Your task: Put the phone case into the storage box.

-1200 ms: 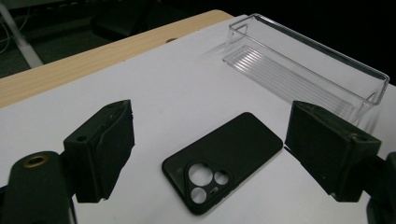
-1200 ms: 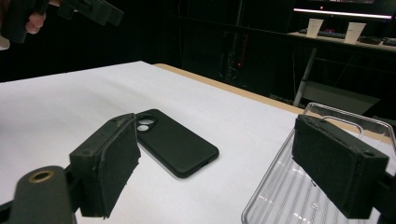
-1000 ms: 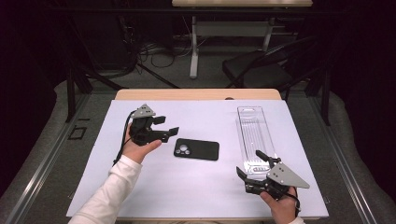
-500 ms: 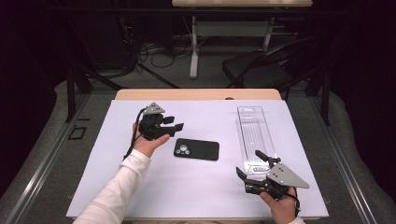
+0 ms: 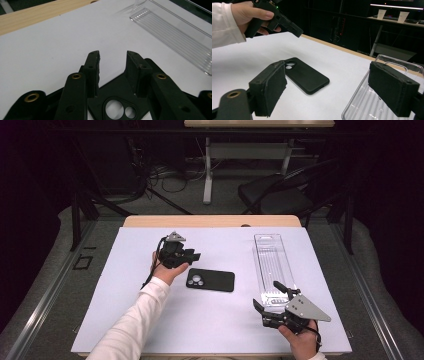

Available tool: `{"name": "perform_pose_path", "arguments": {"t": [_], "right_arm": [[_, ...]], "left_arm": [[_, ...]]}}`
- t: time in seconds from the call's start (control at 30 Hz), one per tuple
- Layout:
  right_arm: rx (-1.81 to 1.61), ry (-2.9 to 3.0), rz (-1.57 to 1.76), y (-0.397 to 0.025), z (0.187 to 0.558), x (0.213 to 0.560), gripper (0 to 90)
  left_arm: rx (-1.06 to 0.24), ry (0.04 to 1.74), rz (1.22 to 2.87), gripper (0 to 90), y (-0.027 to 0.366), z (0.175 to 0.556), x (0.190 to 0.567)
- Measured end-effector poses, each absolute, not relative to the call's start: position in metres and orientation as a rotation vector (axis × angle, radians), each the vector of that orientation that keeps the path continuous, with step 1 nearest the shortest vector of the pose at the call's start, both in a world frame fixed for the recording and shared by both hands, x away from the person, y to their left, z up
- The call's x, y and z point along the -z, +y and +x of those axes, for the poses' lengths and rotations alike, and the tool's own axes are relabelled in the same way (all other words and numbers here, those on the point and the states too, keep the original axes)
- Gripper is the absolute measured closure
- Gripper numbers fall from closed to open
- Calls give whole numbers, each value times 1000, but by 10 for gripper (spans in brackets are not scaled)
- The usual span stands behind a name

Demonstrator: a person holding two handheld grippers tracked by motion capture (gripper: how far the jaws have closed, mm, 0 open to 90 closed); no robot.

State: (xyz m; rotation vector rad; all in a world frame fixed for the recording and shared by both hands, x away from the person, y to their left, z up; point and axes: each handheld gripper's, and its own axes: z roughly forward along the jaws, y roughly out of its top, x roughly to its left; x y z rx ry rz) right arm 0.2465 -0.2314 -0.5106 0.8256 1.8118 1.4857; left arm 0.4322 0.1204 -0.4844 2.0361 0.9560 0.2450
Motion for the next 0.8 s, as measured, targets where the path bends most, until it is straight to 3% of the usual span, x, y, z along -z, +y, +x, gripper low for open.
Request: {"name": "perform_pose_path", "arguments": {"t": [0.8], "right_arm": [[-1487,1824,834,-231,248,512,139]], "left_arm": [[-182,1069,2110,895,115,451,515]]}}
